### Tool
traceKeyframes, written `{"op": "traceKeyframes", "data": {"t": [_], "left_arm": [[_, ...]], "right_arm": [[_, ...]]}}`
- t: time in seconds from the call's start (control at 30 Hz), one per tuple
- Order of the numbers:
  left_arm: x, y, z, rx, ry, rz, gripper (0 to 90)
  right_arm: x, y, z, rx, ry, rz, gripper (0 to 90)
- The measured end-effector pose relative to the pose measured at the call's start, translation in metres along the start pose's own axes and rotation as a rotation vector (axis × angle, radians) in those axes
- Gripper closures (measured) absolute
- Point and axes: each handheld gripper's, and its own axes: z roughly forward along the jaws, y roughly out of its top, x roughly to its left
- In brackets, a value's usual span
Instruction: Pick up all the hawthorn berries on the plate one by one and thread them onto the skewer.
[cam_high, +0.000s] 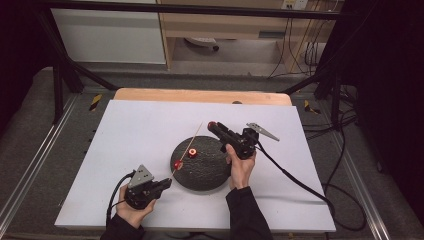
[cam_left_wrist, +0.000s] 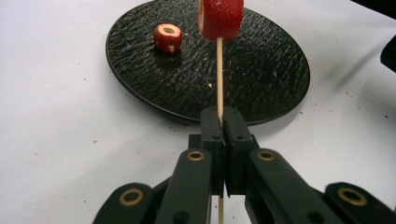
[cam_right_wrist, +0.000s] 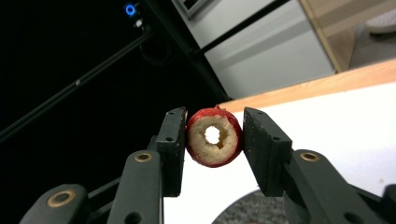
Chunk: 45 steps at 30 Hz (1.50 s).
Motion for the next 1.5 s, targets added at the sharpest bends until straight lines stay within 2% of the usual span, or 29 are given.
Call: {"op": "traceKeyframes", "data": {"t": [0.37,0.57,0.73,0.83,1.1,1.5], "left_arm": [[-0.002,0.000,0.001,0.003,-0.005,0.006,88.6],[-0.004,0.000,0.002,0.006,-0.010,0.006,88.6],[-0.005,0.000,0.003,0.008,-0.015,0.005,88.6],[-0.006,0.000,0.003,0.008,-0.016,0.002,88.6],[-0.006,0.000,0.003,0.010,-0.018,0.004,88.6],[-0.005,0.000,0.003,0.004,-0.017,-0.004,88.6]], "right_arm": [[-0.004,0.009,0.003,-0.070,-0.002,0.032,60.8],[-0.006,0.008,0.007,-0.103,0.016,0.063,60.8],[-0.008,0.005,0.011,-0.123,0.018,0.066,60.9],[-0.008,0.002,0.013,-0.128,0.024,0.075,60.9],[-0.001,-0.001,0.021,-0.121,0.042,0.046,60.9],[0.000,-0.004,0.022,-0.131,0.053,0.055,60.9]]}}
